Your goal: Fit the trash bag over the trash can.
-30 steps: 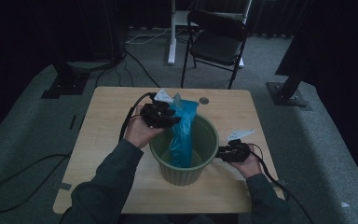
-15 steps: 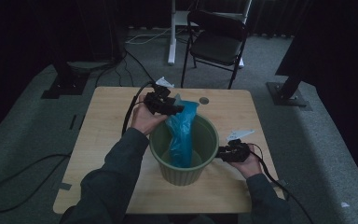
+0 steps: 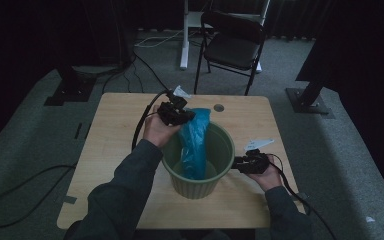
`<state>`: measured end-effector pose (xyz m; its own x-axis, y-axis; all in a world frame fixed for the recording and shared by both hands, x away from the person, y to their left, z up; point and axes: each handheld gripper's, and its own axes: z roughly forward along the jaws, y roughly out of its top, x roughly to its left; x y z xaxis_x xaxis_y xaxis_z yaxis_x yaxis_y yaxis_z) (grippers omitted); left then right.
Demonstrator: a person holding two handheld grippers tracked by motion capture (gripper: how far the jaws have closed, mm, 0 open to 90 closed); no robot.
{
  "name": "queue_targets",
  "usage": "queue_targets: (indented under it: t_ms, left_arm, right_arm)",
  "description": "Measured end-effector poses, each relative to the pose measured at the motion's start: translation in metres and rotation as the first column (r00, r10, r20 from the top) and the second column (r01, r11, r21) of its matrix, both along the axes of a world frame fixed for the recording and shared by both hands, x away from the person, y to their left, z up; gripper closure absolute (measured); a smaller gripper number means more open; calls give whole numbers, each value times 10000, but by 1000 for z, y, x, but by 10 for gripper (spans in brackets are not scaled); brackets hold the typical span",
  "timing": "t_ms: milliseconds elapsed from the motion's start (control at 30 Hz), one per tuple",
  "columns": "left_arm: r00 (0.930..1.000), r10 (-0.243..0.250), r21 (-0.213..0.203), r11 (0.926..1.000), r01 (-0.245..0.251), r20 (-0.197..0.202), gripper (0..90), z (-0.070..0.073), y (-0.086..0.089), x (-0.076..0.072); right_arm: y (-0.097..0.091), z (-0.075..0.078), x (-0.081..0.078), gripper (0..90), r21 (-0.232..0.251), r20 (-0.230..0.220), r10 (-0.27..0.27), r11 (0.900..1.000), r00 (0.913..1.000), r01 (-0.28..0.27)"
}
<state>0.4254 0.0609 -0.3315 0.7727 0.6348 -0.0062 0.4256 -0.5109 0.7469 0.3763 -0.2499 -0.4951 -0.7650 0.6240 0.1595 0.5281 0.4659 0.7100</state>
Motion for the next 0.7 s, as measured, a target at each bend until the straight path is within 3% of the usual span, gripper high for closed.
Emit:
queue_targets:
  t_ms: [167, 333, 367, 400, 467, 633, 700]
  left_arm:
    - [9979, -549, -52, 9985, 551, 345, 891, 3, 2, -22]
    - [9964, -785, 92, 9969, 783, 310, 889, -3, 5, -33]
    - [9964, -785, 92, 9969, 783, 310, 889, -3, 5, -33]
    - [9956, -925, 404, 9950, 917, 161, 888, -8, 5, -38]
    - [9953, -961, 604, 9936, 951, 136, 886, -11, 5, -39]
    - [9952, -981, 641, 9932, 976, 54, 884, -14, 6, -38]
    - [9952, -979, 657, 9931, 976, 12, 883, -16, 7, -38]
  right_arm:
    - [-4, 6, -3, 644, -131, 254, -217, 9997, 9994, 221]
    - [-9, 14, -3, 648, -214, 483, -506, 9984, 9976, 517]
    - [-11, 18, -4, 648, -177, 575, -588, 9981, 9966, 599]
    - [-14, 29, -5, 668, -38, 786, -828, 9965, 9935, 833]
    - [-17, 40, -5, 675, 74, 1042, -1011, 9949, 9894, 1009]
    - [-19, 62, -2, 681, 177, 1383, -1255, 9921, 9824, 1243]
    - [-16, 79, 1, 680, 103, 1627, -1250, 9921, 9787, 1250]
